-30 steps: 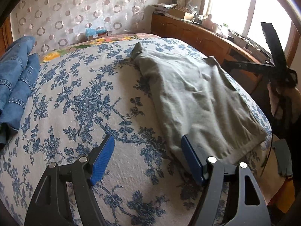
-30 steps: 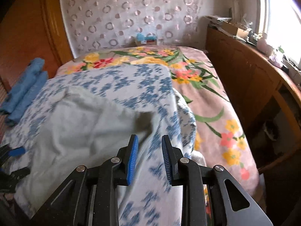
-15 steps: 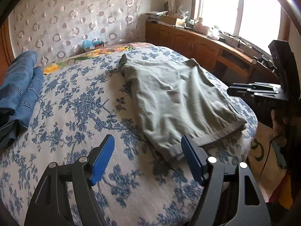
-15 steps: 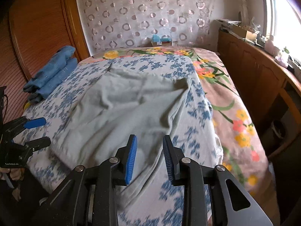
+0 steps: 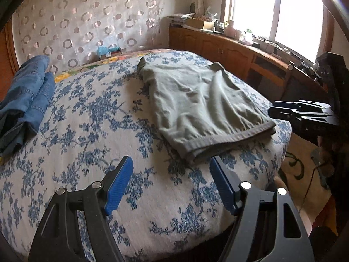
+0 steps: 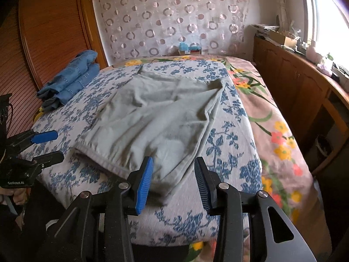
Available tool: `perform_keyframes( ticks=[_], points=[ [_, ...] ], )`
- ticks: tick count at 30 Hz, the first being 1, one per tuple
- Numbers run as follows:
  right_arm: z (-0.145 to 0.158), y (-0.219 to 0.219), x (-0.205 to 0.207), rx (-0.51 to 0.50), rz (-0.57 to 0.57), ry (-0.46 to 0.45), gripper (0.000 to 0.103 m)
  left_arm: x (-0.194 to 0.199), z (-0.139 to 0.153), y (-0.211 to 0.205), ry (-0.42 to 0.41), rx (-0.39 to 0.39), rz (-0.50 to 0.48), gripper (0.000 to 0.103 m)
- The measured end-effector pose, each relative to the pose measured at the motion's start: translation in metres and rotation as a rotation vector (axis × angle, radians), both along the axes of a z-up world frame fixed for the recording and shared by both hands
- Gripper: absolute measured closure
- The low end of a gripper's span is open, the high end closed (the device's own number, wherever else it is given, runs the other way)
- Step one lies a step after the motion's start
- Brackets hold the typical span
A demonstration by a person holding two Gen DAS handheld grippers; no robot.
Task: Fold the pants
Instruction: 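Move both tools to the cuff end of the grey-green pants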
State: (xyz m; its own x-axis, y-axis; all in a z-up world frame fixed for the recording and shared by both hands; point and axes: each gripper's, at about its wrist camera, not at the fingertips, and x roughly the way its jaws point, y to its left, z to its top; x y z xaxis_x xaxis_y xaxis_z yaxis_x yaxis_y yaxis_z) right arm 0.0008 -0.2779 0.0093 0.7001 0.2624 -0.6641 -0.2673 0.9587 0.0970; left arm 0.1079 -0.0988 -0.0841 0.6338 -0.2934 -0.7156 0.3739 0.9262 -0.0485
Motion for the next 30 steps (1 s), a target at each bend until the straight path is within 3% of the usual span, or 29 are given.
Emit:
perform_keyframes(
  ticks=[4,11,15,27,30],
  points=[
    [-0.003,0.004,-0.005,0.013,0.008,0.007,0.062,0.004,-0.003,-0.003,0.014,0.014,-0.025,0.031],
    [-0.011,0.012,-0.003,0.049,0.004,0.018,0.062,0.015,-0.016,-0.013,0.047,0.032,-0.053,0.052],
    [-0.013,0.019,-0.002,0.053,0.006,0.019,0.062,0.023,-0.019,-0.015,0.05,0.022,-0.056,0.058],
    [-0.028,0.03,0.006,0.035,-0.021,0.056,0.062,0.029,-0.022,-0.018,0.037,0.006,-0.06,0.06],
    [-0.029,0.03,0.006,0.031,-0.029,0.05,0.062,0.028,-0.022,-0.018,0.038,-0.017,-0.083,0.075]
  ],
)
